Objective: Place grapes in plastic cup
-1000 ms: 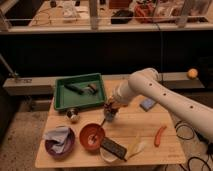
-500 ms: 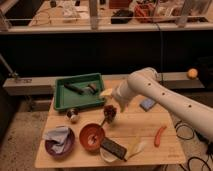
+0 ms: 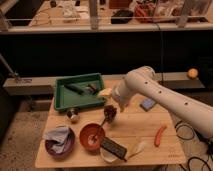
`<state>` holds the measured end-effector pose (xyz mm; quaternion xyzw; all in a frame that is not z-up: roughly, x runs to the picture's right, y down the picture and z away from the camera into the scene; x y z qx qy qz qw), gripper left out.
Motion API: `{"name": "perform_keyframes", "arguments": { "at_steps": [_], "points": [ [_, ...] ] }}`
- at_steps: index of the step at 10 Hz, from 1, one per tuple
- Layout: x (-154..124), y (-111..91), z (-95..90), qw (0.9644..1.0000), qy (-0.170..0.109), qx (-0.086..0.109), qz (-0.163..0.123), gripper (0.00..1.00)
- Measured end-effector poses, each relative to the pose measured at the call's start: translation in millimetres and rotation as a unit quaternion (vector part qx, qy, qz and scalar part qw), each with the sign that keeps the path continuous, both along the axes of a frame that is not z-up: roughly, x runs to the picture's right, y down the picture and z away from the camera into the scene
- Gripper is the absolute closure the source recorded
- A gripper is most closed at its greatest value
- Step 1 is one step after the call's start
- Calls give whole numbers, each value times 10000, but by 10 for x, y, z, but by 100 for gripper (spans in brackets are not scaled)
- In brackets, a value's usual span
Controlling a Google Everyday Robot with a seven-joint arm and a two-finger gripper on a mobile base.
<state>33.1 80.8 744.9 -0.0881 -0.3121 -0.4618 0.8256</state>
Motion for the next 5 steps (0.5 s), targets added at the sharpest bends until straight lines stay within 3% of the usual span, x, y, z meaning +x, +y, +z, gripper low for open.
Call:
{"name": "perform_keyframes", "arguments": {
  "at_steps": [5],
  "points": [
    [-2,0,0,10000,-2,1,-2,20]
  ]
}}
